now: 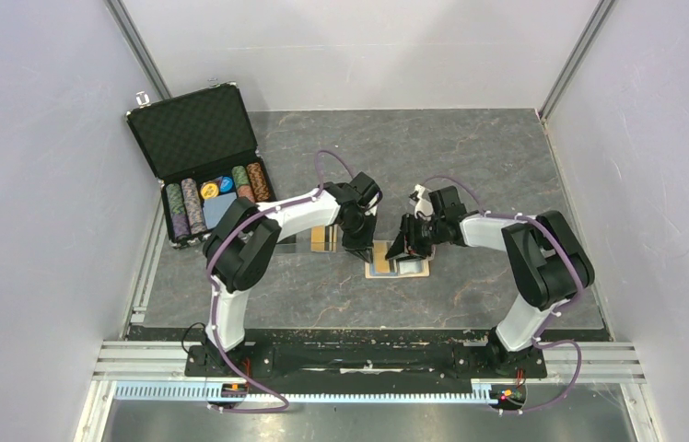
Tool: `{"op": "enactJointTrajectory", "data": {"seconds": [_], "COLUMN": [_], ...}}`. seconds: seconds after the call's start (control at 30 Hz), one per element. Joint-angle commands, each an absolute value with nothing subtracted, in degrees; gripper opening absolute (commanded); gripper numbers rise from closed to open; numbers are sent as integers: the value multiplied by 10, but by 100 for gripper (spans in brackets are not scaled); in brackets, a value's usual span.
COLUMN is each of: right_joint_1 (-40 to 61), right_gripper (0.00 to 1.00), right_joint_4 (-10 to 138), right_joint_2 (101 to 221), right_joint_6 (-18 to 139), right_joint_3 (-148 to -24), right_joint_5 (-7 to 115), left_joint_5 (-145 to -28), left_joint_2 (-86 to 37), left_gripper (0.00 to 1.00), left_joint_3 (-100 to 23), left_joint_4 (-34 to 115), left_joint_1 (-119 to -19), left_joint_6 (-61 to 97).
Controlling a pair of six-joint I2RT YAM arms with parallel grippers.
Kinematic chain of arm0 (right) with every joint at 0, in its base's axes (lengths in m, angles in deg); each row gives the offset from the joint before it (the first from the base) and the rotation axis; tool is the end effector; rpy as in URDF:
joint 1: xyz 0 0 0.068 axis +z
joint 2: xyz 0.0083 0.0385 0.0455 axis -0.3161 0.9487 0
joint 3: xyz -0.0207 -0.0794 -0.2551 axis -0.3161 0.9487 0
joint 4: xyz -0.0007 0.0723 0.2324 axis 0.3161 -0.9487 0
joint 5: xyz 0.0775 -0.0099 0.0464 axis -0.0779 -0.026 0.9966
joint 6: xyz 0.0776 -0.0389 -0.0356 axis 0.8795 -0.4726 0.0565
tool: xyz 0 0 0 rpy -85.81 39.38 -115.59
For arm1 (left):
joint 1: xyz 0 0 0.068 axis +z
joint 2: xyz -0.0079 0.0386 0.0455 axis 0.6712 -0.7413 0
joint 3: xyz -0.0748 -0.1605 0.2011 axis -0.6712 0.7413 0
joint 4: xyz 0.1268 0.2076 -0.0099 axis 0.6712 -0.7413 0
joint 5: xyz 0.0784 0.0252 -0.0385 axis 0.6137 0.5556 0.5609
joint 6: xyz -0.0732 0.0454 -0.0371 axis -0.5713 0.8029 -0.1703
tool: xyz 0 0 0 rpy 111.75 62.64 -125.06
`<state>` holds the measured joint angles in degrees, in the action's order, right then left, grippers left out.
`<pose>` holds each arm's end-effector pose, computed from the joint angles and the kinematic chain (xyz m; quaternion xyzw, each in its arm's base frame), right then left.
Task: Put the credit cards into the card holder
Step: Insert the credit card into the card holder.
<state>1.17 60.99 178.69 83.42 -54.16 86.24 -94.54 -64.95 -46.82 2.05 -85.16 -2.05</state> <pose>0.2737 0.1548 0.1005 -0.0130 0.9106 0.4022 0.0944 0.2761 -0.2902 0.1170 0.1187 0.9705 -0.2062 0.0379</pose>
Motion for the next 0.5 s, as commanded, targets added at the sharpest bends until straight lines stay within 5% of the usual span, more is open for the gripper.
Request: {"op": "enactJointTrajectory", "data": {"seconds": [0.0,0.23,0.47], "right_joint_1": [21,20,20], "right_gripper": [40,60,58], "right_joint_4": [566,544,490], "right_joint_2": [1764,1735,1727], "right_joint_6": [795,785,753], "right_joint_3": [-566,-571,-600], "right_joint_5": [826,822,802], "left_joint_5": [-907,-911,-1013], "left_joint_2": [-587,-559,-556], "left_gripper": [15,28,34], "left_joint_3": [-484,-486,-426], "left_joint_4": [12,13,120], "left_joint_1": [-856,-854,-838], "left_joint_6": [-23,-29,-93]}}
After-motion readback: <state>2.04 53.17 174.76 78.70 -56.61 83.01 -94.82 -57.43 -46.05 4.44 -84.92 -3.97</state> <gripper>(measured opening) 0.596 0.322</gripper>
